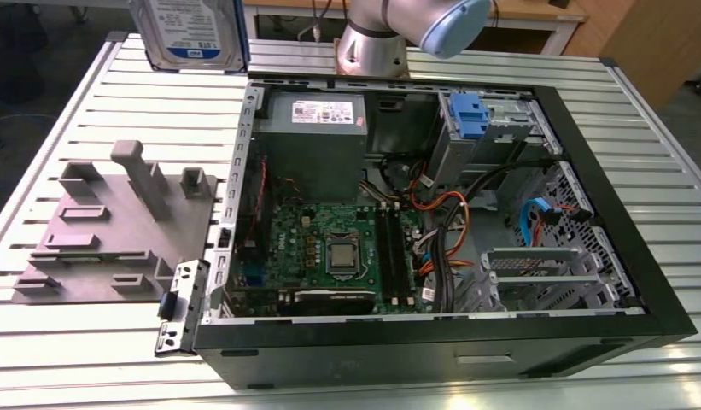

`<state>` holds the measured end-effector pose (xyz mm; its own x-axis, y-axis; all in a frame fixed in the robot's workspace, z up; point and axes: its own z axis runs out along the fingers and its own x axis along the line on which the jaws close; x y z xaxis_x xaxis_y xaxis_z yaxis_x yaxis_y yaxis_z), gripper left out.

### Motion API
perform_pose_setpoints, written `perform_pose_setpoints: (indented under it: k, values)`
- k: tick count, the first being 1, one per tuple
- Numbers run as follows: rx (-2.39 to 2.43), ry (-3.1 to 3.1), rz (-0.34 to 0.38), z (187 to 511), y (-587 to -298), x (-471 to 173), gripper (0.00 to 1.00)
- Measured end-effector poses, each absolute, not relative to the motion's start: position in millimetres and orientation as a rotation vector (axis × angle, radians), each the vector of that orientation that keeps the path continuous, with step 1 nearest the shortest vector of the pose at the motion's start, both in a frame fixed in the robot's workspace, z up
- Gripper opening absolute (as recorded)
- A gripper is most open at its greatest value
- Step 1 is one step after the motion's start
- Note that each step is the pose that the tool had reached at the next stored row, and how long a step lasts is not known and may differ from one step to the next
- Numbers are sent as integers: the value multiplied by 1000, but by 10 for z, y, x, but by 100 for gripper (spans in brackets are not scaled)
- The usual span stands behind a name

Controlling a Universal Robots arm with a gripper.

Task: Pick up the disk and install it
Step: 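Pick up the disk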

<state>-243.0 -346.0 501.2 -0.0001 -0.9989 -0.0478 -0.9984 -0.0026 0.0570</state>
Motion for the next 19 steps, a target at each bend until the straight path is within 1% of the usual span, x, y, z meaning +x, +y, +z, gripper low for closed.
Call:
perform_pose_setpoints:
  k: [14, 15, 19]
  values:
    - [2217, -2214, -116, 5012, -3460, -2176, 35]
    - [2217, -2214, -116, 5012, -3460, -2071, 35]
    - [2217, -2214, -116, 5011, -3460, -1995, 35]
